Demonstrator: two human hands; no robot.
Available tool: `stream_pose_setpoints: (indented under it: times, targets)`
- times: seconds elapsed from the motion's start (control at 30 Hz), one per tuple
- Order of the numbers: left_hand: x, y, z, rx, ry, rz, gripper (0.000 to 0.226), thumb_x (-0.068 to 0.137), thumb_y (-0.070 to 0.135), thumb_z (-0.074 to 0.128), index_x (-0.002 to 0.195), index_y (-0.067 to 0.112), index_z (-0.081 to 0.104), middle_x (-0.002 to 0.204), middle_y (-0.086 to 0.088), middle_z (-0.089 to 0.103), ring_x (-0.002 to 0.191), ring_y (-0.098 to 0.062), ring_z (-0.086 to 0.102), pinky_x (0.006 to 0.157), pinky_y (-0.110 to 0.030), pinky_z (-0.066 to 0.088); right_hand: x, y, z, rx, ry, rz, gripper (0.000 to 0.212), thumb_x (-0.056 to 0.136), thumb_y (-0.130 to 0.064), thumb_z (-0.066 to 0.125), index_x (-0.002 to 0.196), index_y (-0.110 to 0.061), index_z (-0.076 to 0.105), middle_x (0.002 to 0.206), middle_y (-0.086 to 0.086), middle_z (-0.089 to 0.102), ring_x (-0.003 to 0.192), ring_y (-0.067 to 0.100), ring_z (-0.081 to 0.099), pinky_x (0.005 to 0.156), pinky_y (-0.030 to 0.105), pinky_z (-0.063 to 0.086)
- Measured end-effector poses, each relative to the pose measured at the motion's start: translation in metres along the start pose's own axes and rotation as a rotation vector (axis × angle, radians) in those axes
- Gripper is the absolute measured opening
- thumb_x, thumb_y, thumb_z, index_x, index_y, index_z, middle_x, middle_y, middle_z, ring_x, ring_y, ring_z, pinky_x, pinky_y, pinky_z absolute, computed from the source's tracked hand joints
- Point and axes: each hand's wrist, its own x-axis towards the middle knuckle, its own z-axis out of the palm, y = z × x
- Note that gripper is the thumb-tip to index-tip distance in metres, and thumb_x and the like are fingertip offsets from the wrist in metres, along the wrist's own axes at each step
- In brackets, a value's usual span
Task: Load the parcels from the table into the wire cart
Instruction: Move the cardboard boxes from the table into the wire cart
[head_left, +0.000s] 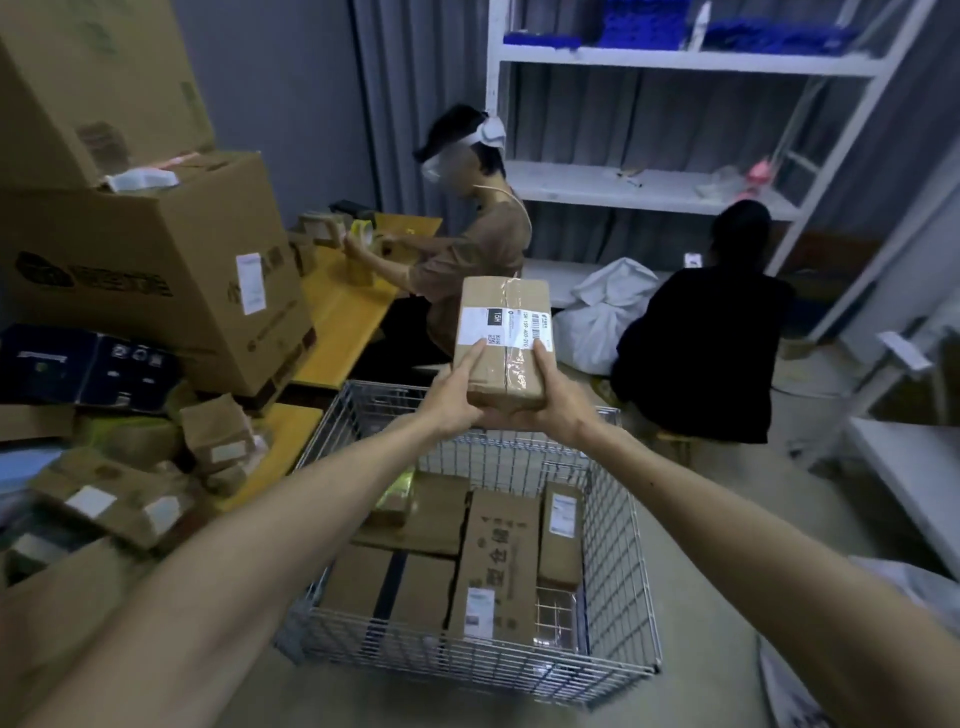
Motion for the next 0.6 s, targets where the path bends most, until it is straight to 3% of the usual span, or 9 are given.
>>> stream_pose_setpoints:
  times: [0.1,0.23,0.4,0.53,0.6]
  targets:
    - [0.008,0.003,0.047,-0.03,-0.056,-0.038,0.102,0.082,0.014,0.077,0.156,0.038,0.012,0.145,-0.017,0.033,0.132,-0.033,0.042,0.104,-0.028,0.038,-0.01,0.046,-0.001,-0.015,-0.024,0.089,0.115,0.081,-0.02,0.079,0.157,-0.025,-0.007,0.147,0.021,0.04,0.129,0.035,0.046,0.106,0.04,0.04]
    - [0.017,-0.006,0.1,-0.04,-0.159,-0.095,0.106,0.08,0.02,0.08,0.157,0.039,0.01,0.15,-0.017,0.03,0.137,-0.035,0.038,0.112,-0.042,0.036,-0.022,0.096,0.007,0.028,-0.086,0.187,0.116,0.079,-0.023,0.081,0.157,-0.025,-0.006,0.149,0.02,0.039,0.13,0.034,0.046,0.106,0.036,0.038]
    - [0.034,-0.034,0.152,-0.112,-0.326,-0.13,0.104,0.081,0.012,0.078,0.157,0.032,0.01,0.157,-0.013,0.027,0.141,-0.029,0.034,0.106,-0.032,0.034,-0.03,0.146,0.035,0.114,-0.124,0.334,0.119,0.078,-0.029,0.083,0.157,-0.028,-0.006,0.149,0.015,0.042,0.13,0.03,0.047,0.101,0.033,0.041]
    - [0.052,-0.064,0.189,-0.135,-0.459,-0.176,0.107,0.079,0.012,0.08,0.157,0.032,0.009,0.156,-0.013,0.027,0.141,-0.031,0.033,0.113,-0.041,0.032,-0.028,0.178,0.06,0.116,-0.186,0.475,0.123,0.074,-0.025,0.084,0.157,-0.028,-0.006,0.148,0.015,0.041,0.13,0.032,0.047,0.105,0.04,0.044]
    - [0.059,-0.084,0.207,-0.185,-0.528,-0.214,0.111,0.077,0.009,0.081,0.157,0.034,0.008,0.155,-0.012,0.029,0.139,-0.03,0.036,0.113,-0.04,0.035,-0.027,0.195,0.073,0.12,-0.224,0.534,0.121,0.076,-0.021,0.083,0.157,-0.024,-0.006,0.148,0.016,0.042,0.129,0.031,0.047,0.101,0.033,0.042]
